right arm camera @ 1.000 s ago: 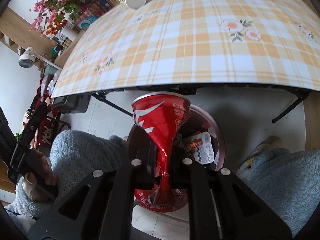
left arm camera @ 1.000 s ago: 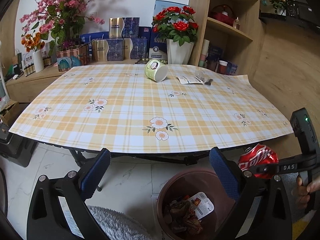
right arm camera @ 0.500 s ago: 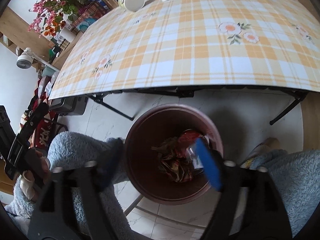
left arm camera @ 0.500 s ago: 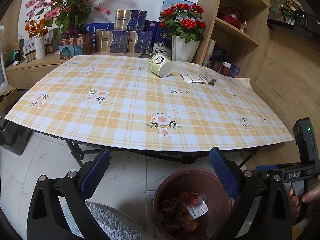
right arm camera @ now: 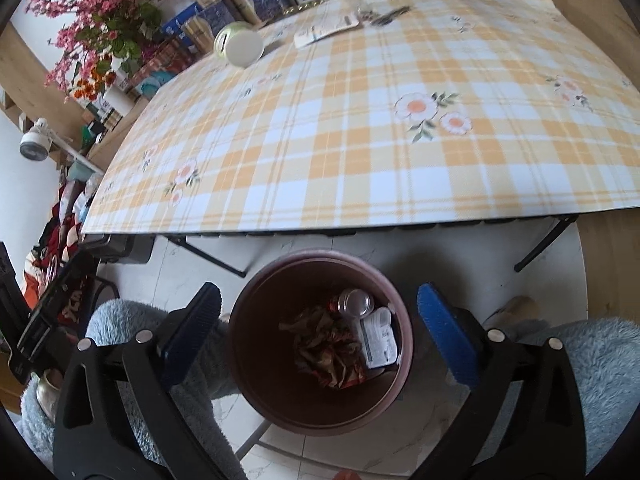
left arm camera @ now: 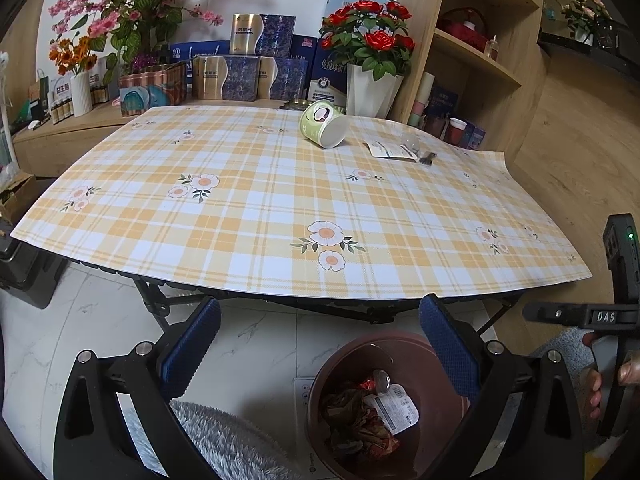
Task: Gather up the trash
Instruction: 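Move both open grippers from the bin back toward the table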
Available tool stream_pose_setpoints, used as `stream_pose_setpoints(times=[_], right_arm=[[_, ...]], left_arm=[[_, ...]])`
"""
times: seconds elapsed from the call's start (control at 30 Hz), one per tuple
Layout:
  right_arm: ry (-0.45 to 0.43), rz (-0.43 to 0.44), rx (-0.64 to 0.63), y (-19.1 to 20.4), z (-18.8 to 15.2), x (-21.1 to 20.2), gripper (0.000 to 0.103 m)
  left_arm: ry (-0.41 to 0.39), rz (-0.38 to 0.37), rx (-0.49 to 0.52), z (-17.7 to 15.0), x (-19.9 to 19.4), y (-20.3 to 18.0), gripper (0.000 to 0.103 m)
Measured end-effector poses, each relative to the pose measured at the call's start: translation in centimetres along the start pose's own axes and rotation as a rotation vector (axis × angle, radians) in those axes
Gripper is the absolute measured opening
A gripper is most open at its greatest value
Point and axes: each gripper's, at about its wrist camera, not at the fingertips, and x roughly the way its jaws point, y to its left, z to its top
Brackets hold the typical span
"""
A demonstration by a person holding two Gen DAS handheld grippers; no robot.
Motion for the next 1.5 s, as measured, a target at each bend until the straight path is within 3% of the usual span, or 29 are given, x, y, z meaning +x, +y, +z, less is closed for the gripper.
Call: stream_pose_setpoints(times=[0.3, 0.6, 0.8, 0.97, 1.2, 1.4, 1.5], right_arm=[[-0.052, -0.052, 0.051, -1.3, 0.9, -0.6, 0.097], [-0.11, -0.017, 0.058, -2.3, 1.5, -0.8, 0.097], [-0.142, 0.001, 0.021, -2.6, 2.5, -0.7, 0.097], [-0.156, -0.024, -0.061, -2.8, 4.4, -0.5, 0.097], [-0.169, -0.085, -0.125, -4.4, 9.1, 1.1, 0.097], [-0.194, -0.092, -0.104, -6.0, 14.0, 3.0, 0.097], [-0.192, -0.089, -0.103, -6.4, 16.2, 4.3, 0.097]], left_arm=[[0.025, 0.008, -0.009, 0.1, 0.7, 0.0, 0.097], [0.057, 0.01, -0.027, 0.2, 1.6, 0.1, 0.097], [0.103, -0.021, -0.099, 0.5, 3.0, 1.1, 0.097], [0.094, -0.034, -0.156, 1.8, 4.1, 1.9, 0.097], [0.076, -0.087, -0.119, 7.9, 8.5, 0.6, 0.097], [0.067, -0.194, -0.239, 15.7, 15.2, 0.4, 0.097], [0.075, -0.209, -0.309, 19.0, 18.7, 0.7, 0.097]])
